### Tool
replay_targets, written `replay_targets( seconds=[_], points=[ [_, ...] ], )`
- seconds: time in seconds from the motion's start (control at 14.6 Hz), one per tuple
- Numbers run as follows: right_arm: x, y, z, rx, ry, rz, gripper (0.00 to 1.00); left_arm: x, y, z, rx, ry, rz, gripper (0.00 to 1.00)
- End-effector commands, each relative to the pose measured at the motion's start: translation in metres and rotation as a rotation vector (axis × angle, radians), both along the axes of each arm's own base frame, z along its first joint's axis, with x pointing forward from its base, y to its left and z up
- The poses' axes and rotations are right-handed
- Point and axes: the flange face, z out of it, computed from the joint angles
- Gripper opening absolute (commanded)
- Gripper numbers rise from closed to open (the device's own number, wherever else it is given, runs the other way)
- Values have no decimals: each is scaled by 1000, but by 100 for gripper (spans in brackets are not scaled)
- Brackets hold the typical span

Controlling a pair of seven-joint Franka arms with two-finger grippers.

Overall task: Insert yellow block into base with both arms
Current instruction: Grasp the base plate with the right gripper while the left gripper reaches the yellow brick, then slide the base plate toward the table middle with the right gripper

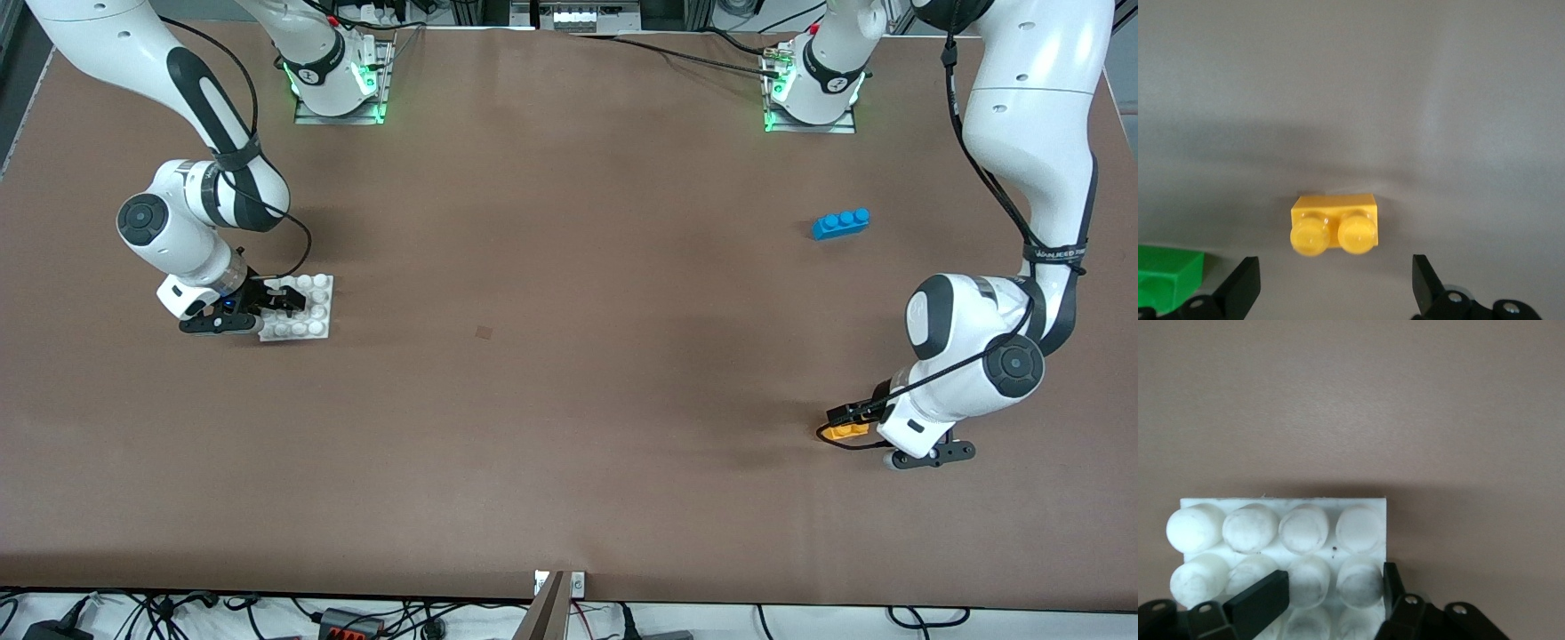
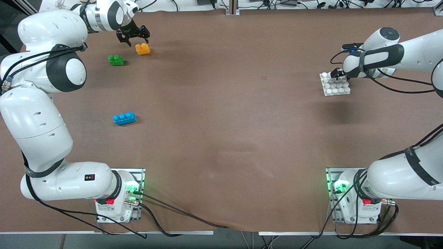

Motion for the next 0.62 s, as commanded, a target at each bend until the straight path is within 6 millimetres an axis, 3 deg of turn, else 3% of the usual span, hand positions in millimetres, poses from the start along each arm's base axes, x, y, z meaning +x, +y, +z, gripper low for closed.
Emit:
replay_targets(
  seconds=[0.0,0.34,0.55],
  points=[
    [-3,21,-8,6,13,11,59,7,2,-6,19,-21,5,100],
    [-9,73,-21,11,36,-11,59,6,0,-25,16,-12,9,100],
    [-15,137,-24,18,35,-61,59,4,-6,-31,15,-3,0,100]
  ],
)
